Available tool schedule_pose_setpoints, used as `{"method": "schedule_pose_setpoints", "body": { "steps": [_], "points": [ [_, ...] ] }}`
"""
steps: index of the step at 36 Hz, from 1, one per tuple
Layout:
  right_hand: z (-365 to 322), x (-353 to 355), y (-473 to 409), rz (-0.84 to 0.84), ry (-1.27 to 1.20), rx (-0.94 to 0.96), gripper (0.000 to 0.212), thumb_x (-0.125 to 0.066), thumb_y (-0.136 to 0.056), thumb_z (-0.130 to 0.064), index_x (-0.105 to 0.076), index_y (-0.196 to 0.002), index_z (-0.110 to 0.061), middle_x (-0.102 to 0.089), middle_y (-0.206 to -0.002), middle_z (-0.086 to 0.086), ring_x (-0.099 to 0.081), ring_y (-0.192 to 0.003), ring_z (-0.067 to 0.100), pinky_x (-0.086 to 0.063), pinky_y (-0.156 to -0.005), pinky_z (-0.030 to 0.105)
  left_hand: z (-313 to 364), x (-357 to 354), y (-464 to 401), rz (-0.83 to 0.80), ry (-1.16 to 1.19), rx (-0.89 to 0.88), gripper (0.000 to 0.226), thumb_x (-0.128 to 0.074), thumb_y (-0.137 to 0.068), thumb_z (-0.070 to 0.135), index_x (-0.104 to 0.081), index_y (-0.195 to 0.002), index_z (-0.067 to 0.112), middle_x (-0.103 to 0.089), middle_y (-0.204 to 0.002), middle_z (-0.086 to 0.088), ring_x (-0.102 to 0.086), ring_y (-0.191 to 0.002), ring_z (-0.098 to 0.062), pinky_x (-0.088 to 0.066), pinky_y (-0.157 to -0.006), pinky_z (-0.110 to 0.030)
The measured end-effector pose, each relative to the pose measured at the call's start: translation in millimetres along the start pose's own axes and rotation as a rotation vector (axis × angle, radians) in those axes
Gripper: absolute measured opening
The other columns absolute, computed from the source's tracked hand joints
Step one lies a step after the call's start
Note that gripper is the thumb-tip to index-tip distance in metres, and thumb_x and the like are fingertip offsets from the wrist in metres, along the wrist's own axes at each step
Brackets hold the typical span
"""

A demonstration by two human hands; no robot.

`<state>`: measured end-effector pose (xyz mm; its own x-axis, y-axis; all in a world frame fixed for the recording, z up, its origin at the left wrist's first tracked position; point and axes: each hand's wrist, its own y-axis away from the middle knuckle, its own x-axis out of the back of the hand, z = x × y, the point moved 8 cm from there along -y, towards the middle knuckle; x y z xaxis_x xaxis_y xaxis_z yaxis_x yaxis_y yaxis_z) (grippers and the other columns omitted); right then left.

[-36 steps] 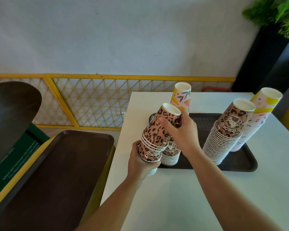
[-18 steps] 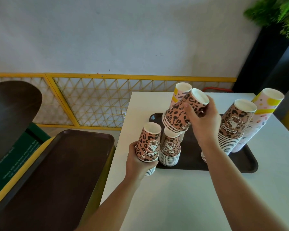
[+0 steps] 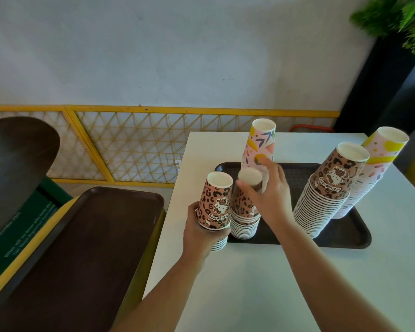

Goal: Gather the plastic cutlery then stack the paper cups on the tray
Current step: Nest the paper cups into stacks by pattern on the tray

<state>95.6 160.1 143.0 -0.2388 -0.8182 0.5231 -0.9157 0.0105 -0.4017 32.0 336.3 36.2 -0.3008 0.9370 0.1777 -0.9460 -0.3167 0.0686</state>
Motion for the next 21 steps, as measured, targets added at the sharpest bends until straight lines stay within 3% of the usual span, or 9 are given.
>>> {"method": "schedule_pose_setpoints", "body": {
  "steps": [2, 4, 8, 12, 17, 21],
  "points": [
    [-9.8, 1.6, 2.4, 0.015, 0.021, 0.052, 0.083, -0.063, -0.069, -0.060, -0.041, -0.132, -0.012, -0.048, -0.132, 0.005, -0.044, -0.123, 0.020, -0.041, -0.096, 0.032, 1.3, -0.3, 1.1, -0.002, 0.008, 0.000, 0.082, -0.088, -0.053, 0.004, -0.040, -0.111, 0.035, -0.058, -0.108, 0.014, -0.058, -0.104, -0.013, -0.048, -0.084, -0.024],
    [-21.8, 0.9, 3.5, -0.010, 0.025, 0.105, 0.080, -0.057, -0.070, -0.064, -0.043, -0.131, -0.014, -0.048, -0.132, 0.002, -0.044, -0.121, 0.017, -0.041, -0.094, 0.031, 2.2, 0.0, 1.7, 0.006, 0.004, -0.002, 0.082, -0.088, -0.053, 0.006, -0.040, -0.113, 0.034, -0.059, -0.109, 0.013, -0.058, -0.104, -0.012, -0.049, -0.085, -0.026],
    [-37.5, -13.9, 7.3, -0.171, 0.009, 0.143, 0.069, -0.067, -0.072, -0.053, -0.046, -0.129, -0.020, -0.051, -0.126, -0.004, -0.049, -0.113, 0.010, -0.043, -0.090, 0.026, 6.4, 0.6, 3.0, 0.031, 0.008, -0.011, 0.080, -0.089, -0.054, 0.007, -0.042, -0.112, 0.034, -0.060, -0.105, 0.017, -0.058, -0.100, -0.004, -0.047, -0.079, -0.018],
    [-40.2, -28.7, 13.7, -0.294, -0.030, 0.086, 0.072, -0.070, -0.070, -0.050, -0.043, -0.131, -0.026, -0.051, -0.128, -0.005, -0.044, -0.120, 0.013, -0.044, -0.097, 0.031, 11.9, -0.4, 3.8, 0.033, -0.013, -0.031, 0.077, -0.090, -0.054, 0.012, -0.045, -0.115, 0.030, -0.062, -0.105, 0.016, -0.060, -0.100, -0.003, -0.048, -0.079, -0.016],
    [-39.1, -32.7, 14.4, -0.280, -0.088, 0.029, 0.066, -0.073, -0.069, -0.044, -0.047, -0.126, -0.022, -0.057, -0.119, -0.001, -0.052, -0.113, 0.015, -0.051, -0.092, 0.039, 15.1, -2.2, 5.6, 0.023, -0.053, -0.056, 0.080, -0.091, -0.053, 0.016, -0.047, -0.119, 0.025, -0.063, -0.108, 0.013, -0.061, -0.101, -0.007, -0.050, -0.082, -0.018],
    [-37.9, -28.8, 13.0, -0.257, -0.118, 0.007, 0.059, -0.074, -0.072, -0.037, -0.049, -0.123, -0.021, -0.060, -0.116, -0.004, -0.056, -0.108, 0.013, -0.053, -0.088, 0.036, 15.8, -1.9, 6.7, 0.016, -0.087, -0.072, 0.082, -0.091, -0.051, 0.018, -0.047, -0.120, 0.023, -0.062, -0.107, 0.014, -0.060, -0.100, -0.007, -0.048, -0.079, -0.014]
  ]
}}
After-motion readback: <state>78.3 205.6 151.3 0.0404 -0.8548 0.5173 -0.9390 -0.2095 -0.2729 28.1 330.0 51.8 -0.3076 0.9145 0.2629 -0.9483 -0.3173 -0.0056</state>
